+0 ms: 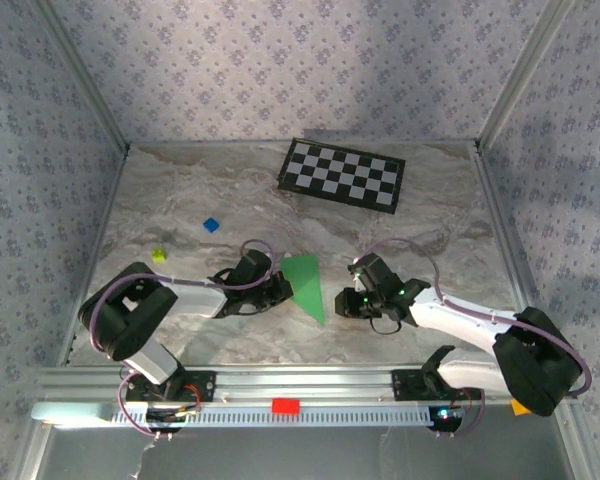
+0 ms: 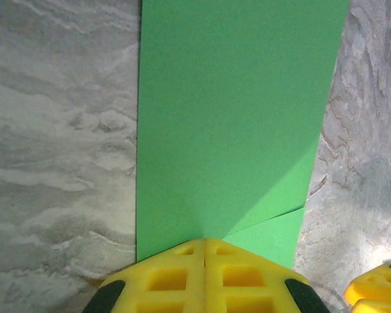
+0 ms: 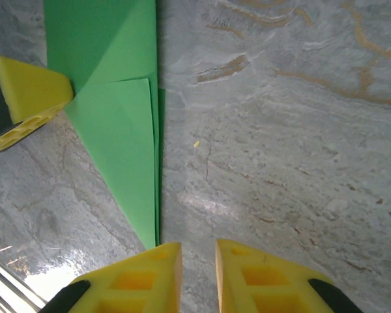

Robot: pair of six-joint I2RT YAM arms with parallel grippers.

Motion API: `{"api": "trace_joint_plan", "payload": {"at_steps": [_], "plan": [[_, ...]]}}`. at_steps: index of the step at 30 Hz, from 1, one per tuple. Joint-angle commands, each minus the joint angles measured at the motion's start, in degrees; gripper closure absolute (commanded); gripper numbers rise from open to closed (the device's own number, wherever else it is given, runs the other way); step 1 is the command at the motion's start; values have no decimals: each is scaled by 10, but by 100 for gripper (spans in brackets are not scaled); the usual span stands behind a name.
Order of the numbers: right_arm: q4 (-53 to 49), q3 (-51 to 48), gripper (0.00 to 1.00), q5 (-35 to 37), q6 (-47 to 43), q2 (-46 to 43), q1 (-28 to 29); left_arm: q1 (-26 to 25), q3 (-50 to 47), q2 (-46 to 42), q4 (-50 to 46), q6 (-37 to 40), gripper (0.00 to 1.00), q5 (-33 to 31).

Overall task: Fold a paper plane with a square sheet of paper (pick it up from the middle)
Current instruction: Third fold the triangle at the center of the table.

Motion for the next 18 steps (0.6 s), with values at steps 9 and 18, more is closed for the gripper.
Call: {"api": "trace_joint_plan", "payload": {"at_steps": [9,18], "plan": [[54,17,68,-20,31,27,-2,-16,-42,-2,-1,-75,100,-46],[60,66,65,-44,8,105,9,-37,-38,-26,-14,-81,100,-72]]}}
